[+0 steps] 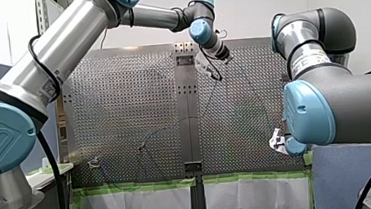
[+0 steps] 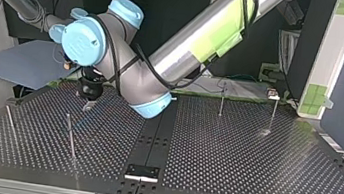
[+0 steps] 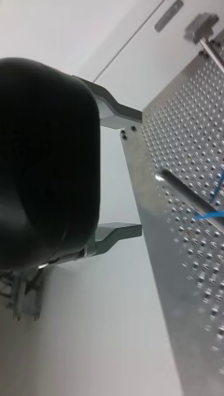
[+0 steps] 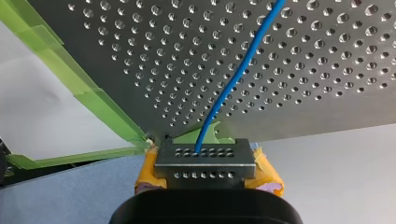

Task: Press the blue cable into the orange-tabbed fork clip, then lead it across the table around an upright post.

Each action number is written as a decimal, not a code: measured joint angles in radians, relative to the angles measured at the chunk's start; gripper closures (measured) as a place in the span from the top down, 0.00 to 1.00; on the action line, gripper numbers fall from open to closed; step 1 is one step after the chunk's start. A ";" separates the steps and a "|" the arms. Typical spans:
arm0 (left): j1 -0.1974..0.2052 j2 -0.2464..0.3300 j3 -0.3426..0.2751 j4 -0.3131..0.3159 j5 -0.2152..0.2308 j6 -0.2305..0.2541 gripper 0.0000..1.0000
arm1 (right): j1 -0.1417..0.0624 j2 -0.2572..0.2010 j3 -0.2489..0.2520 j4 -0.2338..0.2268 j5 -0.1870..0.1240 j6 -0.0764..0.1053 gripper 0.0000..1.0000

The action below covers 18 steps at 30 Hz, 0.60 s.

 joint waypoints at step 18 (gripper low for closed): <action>-0.015 0.030 -0.003 0.039 -0.020 0.173 1.00 | 0.000 0.000 0.000 0.009 0.000 -0.004 0.00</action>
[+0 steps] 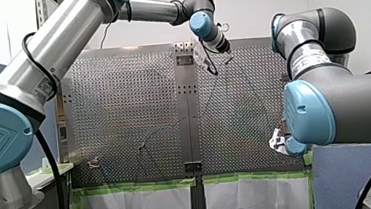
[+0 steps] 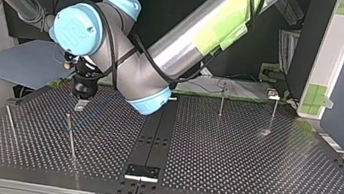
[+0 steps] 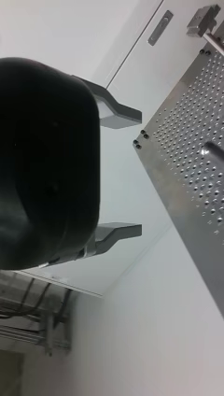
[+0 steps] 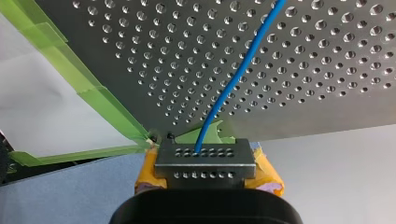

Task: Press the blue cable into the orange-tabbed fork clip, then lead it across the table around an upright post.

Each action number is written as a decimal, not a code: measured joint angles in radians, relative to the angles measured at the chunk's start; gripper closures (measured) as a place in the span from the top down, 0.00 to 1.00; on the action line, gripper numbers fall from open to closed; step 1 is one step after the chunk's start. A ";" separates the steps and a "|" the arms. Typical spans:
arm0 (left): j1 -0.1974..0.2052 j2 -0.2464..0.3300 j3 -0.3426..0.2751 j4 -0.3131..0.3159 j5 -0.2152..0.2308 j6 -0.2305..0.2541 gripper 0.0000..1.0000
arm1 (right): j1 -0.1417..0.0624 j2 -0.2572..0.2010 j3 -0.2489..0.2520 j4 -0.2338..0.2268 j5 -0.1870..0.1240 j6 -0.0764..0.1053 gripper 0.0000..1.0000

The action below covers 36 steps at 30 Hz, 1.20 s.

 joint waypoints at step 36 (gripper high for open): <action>0.020 0.000 -0.072 -0.010 -0.082 0.364 1.00 | 0.007 0.000 0.000 0.004 -0.003 -0.001 0.00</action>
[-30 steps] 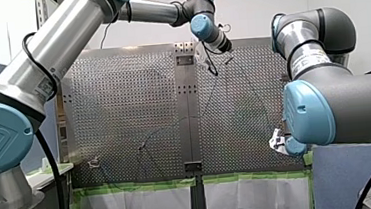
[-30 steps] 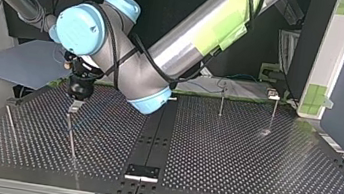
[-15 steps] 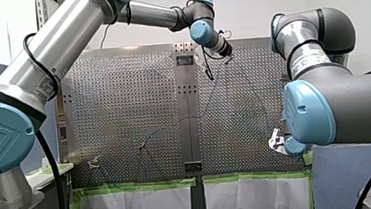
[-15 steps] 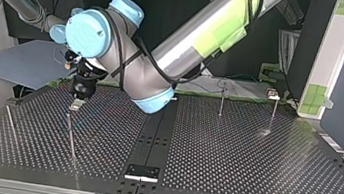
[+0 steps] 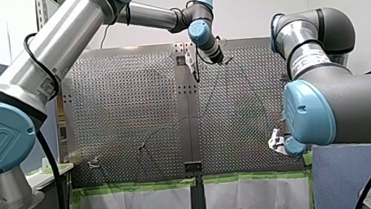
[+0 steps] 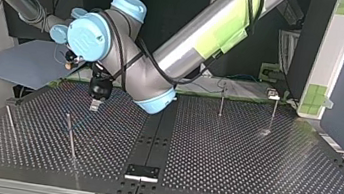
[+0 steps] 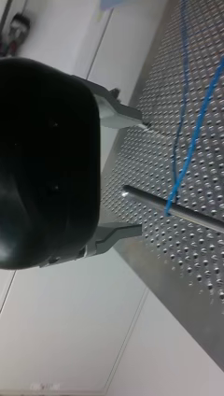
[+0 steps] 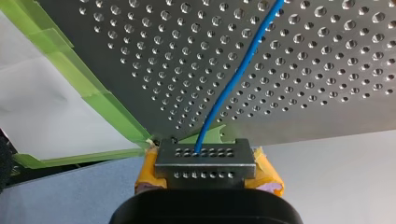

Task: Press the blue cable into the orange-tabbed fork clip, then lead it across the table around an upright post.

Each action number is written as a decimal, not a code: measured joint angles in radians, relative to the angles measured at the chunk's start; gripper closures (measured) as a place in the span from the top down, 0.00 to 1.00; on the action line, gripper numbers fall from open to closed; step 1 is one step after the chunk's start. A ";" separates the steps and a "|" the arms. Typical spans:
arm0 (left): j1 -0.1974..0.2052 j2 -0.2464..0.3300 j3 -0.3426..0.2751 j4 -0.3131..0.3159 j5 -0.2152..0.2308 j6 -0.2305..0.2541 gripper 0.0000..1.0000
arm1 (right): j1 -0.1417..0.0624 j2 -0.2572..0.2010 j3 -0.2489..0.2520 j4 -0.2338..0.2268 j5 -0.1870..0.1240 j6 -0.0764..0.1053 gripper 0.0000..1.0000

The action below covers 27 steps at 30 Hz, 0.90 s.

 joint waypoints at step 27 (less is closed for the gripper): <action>0.003 0.005 0.000 -0.014 -0.086 0.269 1.00 | 0.004 0.001 0.000 0.001 0.000 -0.004 0.00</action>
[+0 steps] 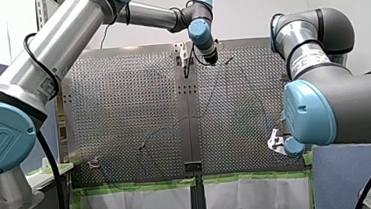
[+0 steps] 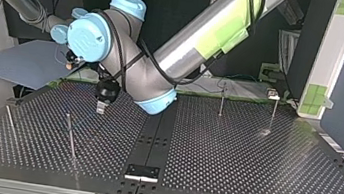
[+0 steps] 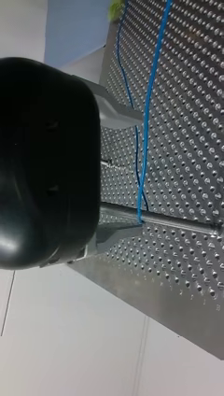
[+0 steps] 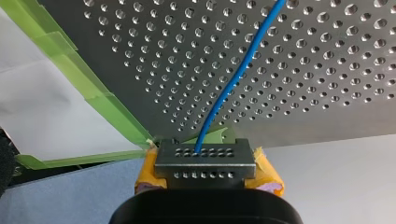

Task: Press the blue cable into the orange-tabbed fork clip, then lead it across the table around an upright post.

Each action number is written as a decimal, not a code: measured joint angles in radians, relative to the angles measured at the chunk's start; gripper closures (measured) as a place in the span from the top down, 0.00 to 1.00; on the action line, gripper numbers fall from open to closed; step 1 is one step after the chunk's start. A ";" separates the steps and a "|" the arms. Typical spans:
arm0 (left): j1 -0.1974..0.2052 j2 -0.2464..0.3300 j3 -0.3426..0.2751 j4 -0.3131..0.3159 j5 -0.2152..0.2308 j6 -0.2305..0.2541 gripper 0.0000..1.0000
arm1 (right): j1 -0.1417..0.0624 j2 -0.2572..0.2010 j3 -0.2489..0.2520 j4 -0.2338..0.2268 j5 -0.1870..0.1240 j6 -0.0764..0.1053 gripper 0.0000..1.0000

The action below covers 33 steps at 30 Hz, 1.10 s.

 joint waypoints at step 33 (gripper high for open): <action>-0.003 0.029 0.000 0.008 0.002 0.063 1.00 | 0.004 0.000 0.000 0.003 0.000 0.000 0.00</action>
